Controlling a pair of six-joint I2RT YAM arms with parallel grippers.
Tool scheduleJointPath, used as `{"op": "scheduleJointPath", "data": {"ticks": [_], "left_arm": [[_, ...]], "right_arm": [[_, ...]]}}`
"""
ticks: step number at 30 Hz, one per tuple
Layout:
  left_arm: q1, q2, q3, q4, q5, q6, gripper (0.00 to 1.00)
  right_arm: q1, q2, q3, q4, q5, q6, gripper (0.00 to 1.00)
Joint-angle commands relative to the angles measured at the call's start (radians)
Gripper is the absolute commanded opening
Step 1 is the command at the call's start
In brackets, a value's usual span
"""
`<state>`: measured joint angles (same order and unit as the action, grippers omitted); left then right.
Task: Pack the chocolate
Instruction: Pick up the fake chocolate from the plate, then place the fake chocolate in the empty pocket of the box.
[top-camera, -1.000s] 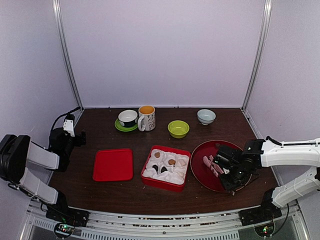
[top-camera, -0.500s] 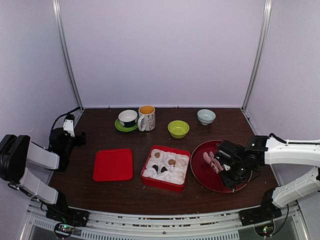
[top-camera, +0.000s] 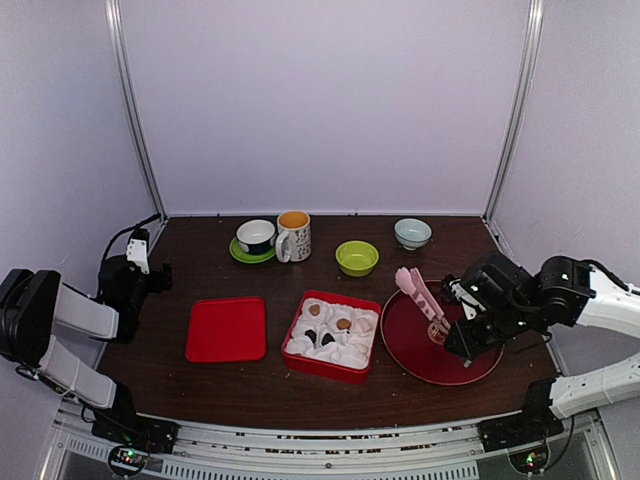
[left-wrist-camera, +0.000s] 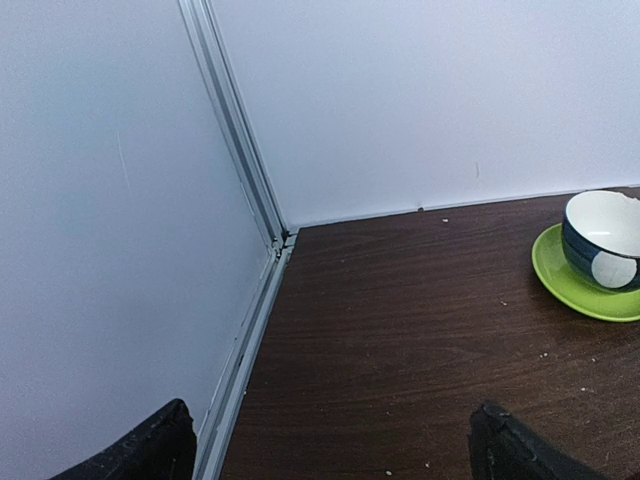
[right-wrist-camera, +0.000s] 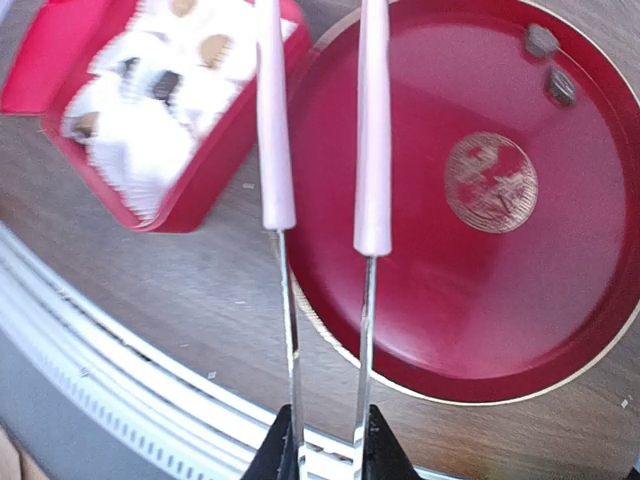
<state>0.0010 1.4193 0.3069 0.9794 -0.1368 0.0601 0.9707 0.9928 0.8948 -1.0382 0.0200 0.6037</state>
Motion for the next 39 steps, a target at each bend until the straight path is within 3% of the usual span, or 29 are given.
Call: {"op": "scheduleJointPath", "data": {"ticks": [1,6,16,39], "left_arm": [[0.009,0.005,0.011,0.057,0.007,-0.005,0.98],[0.008,0.006,0.011,0.058,0.007,-0.005,0.98],[0.009,0.006,0.011,0.058,0.008,-0.004,0.98],[0.009,0.005,0.011,0.058,0.008,-0.005,0.98]], "right_arm": [[0.051,-0.061,0.031,0.059,-0.076,-0.043,0.18],[0.117,-0.064,0.049,0.084,-0.137,-0.068,0.18],[0.215,0.076,0.059,0.118,-0.202,-0.117,0.17],[0.226,0.331,0.117,0.116,-0.197,-0.216,0.19]]}}
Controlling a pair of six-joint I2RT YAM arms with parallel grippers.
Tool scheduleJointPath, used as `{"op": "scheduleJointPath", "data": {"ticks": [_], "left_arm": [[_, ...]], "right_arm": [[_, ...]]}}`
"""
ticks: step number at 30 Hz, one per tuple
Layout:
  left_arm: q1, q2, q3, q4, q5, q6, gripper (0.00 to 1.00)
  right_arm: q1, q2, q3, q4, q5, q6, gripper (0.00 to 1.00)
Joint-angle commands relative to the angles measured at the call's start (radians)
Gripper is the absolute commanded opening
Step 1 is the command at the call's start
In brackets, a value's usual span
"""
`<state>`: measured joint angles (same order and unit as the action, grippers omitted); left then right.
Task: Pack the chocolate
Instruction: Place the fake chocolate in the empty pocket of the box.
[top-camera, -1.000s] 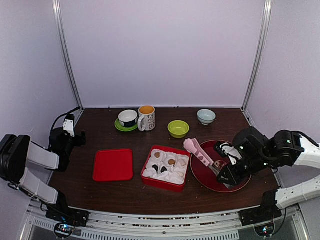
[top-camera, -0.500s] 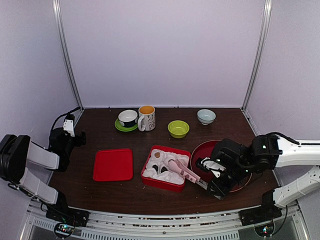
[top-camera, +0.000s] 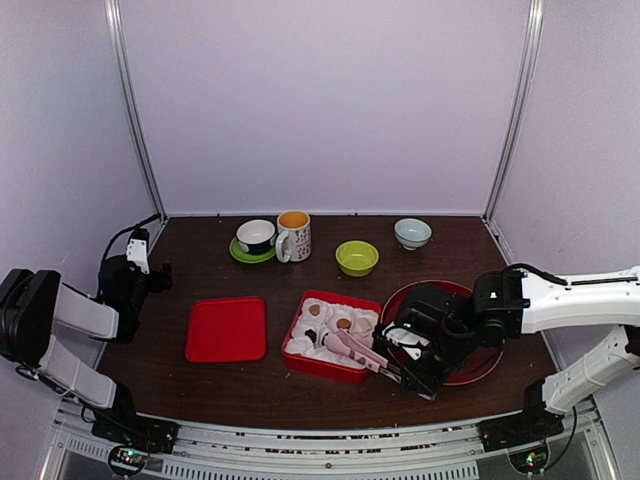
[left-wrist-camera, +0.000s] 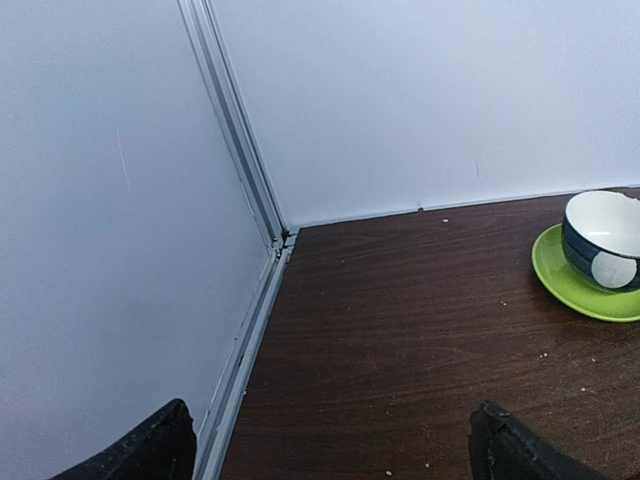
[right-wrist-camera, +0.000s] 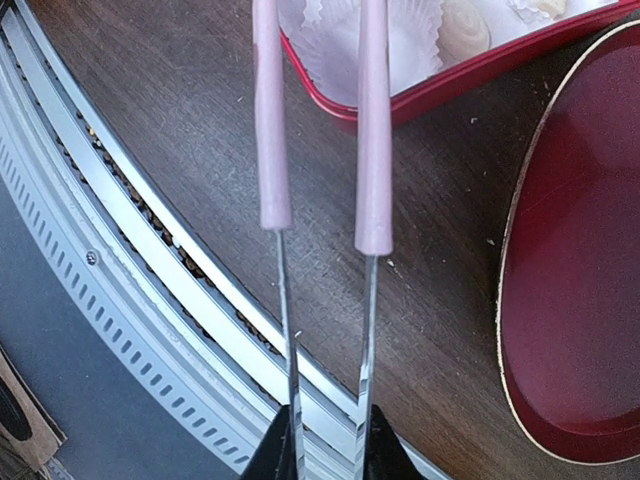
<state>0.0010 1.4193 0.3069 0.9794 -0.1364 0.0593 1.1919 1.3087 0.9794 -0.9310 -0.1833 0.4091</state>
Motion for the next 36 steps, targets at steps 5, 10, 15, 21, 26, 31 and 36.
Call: {"op": "scheduleJointPath", "data": {"ticks": [5,10,15,21,26,31,36], "left_arm": [[0.010,0.006,0.011,0.058,0.007,-0.004,0.98],[0.009,0.005,0.011,0.058,0.007,-0.005,0.98],[0.010,0.006,0.011,0.058,0.007,-0.004,0.98],[0.010,0.006,0.011,0.059,0.007,-0.005,0.98],[0.009,0.006,0.011,0.057,0.008,-0.004,0.98],[0.009,0.006,0.011,0.058,0.007,-0.004,0.98],[0.010,0.006,0.011,0.058,0.007,-0.004,0.98]], "right_arm": [[0.006,0.052,0.052,0.021,-0.003,-0.031,0.20],[0.005,0.073,0.058,0.027,-0.007,-0.036,0.21],[0.006,0.083,0.059,0.038,-0.004,-0.036,0.26],[0.006,0.080,0.056,0.045,0.010,-0.035,0.30],[0.006,0.078,0.059,0.053,0.017,-0.031,0.31],[0.005,0.072,0.060,0.057,0.036,-0.023,0.31],[0.005,0.044,0.050,0.073,0.079,-0.007,0.31]]}}
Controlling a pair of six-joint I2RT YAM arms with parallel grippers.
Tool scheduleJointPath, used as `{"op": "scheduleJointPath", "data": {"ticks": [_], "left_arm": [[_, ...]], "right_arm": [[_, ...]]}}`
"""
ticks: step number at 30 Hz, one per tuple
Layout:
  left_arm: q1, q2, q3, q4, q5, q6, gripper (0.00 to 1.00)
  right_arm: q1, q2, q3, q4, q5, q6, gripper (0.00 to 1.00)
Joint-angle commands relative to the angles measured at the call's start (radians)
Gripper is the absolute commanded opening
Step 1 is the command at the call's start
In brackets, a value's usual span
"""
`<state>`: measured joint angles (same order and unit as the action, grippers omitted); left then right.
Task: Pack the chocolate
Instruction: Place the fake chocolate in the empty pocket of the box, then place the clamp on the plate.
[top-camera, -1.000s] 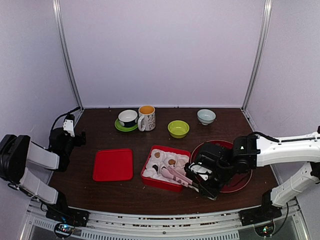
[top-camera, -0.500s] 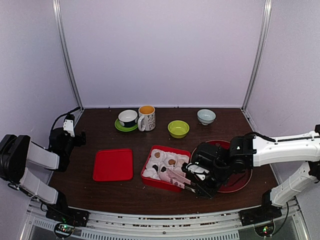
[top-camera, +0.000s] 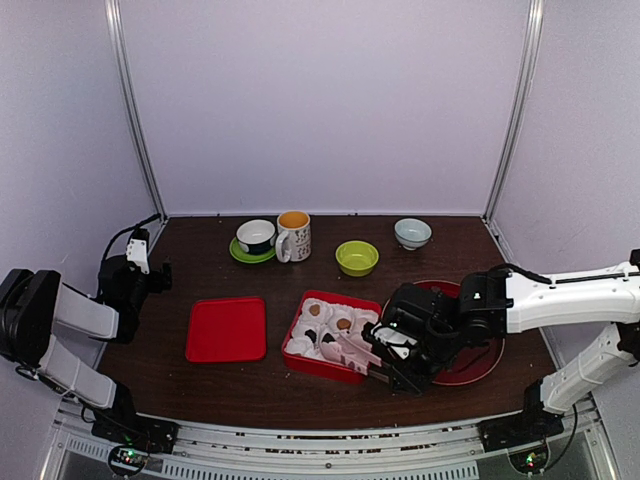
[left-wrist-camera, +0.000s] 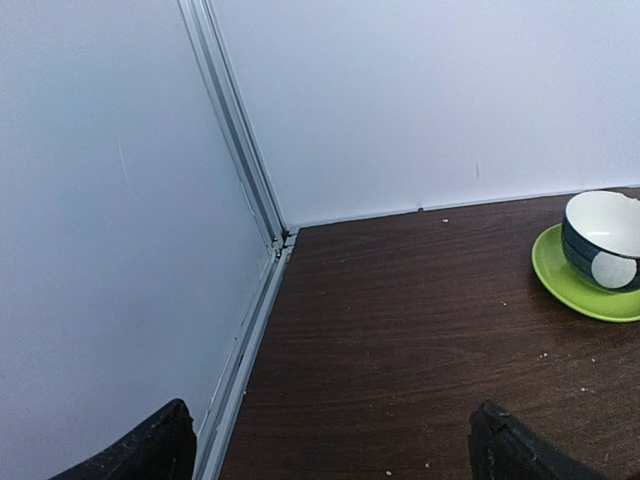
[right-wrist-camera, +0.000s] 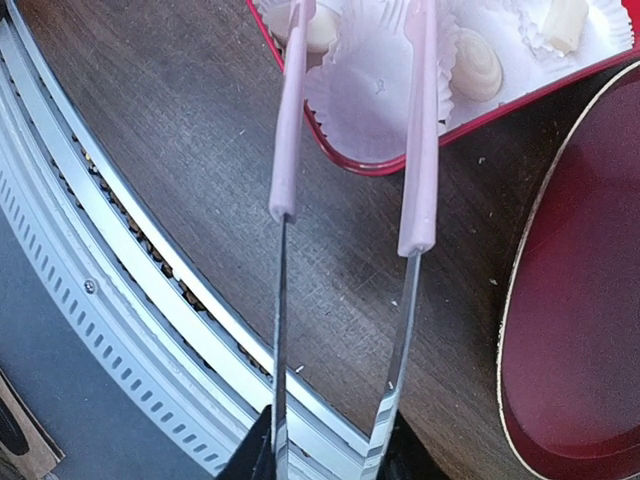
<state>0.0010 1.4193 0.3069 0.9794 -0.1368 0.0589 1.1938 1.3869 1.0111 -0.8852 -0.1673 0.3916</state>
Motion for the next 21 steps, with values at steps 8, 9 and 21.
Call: {"op": "scheduleJointPath", "data": {"ticks": [8,9,21], "left_arm": [[0.010,0.006,0.012,0.058,0.008,-0.004,0.98],[0.010,0.006,0.011,0.059,0.008,-0.004,0.98],[0.009,0.006,0.011,0.058,0.008,-0.004,0.98]], "right_arm": [[0.004,-0.119,0.016,0.050,0.187,0.049,0.30],[0.004,-0.132,0.016,0.046,0.207,0.055,0.30],[-0.052,-0.269,-0.036,-0.033,0.377,0.156,0.28]]}}
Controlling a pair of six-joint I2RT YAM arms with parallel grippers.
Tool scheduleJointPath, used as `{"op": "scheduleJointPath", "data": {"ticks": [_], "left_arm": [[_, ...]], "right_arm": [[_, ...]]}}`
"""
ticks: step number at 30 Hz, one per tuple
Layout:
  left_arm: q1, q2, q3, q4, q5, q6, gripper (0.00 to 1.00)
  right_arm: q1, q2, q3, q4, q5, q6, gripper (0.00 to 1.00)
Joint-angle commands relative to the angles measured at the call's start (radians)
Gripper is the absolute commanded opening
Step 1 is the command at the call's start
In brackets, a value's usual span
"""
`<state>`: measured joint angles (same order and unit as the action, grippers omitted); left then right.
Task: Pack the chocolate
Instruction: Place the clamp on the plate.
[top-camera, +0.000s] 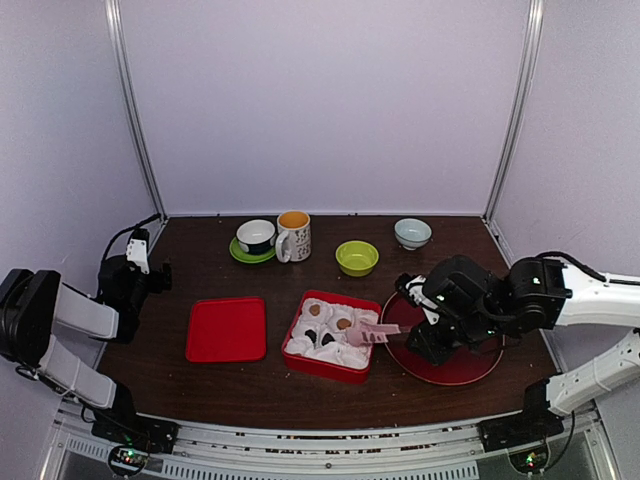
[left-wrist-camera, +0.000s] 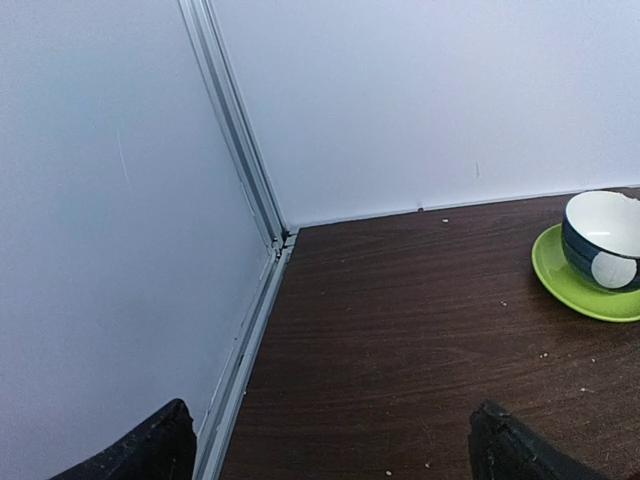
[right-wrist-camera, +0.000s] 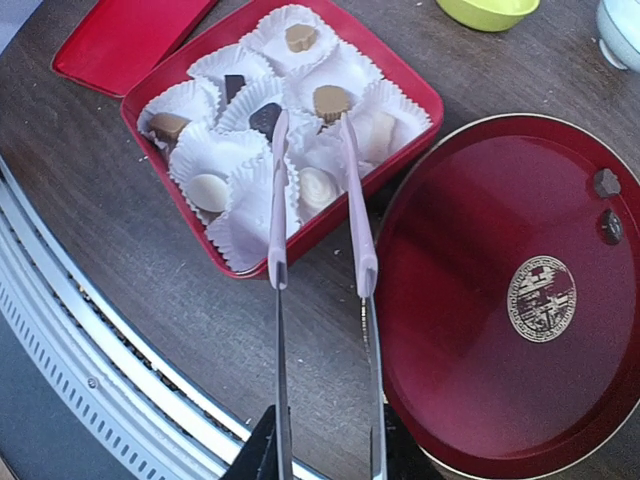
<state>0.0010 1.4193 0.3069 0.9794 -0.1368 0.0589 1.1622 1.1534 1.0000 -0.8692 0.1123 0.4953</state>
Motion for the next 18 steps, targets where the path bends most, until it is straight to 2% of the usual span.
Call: {"op": "scheduleJointPath", "data": {"ticks": [1,18], "left_arm": [[0.010,0.006,0.011,0.058,0.008,-0.004,0.98],[0.010,0.006,0.011,0.058,0.008,-0.003,0.98]], "right_arm": [[-0.026,-0.046,-0.030,-0.060,0.106,0.061,0.28],[-0.194,-0.162,-0.111,-0.154,0.109,0.118,0.27]]}}
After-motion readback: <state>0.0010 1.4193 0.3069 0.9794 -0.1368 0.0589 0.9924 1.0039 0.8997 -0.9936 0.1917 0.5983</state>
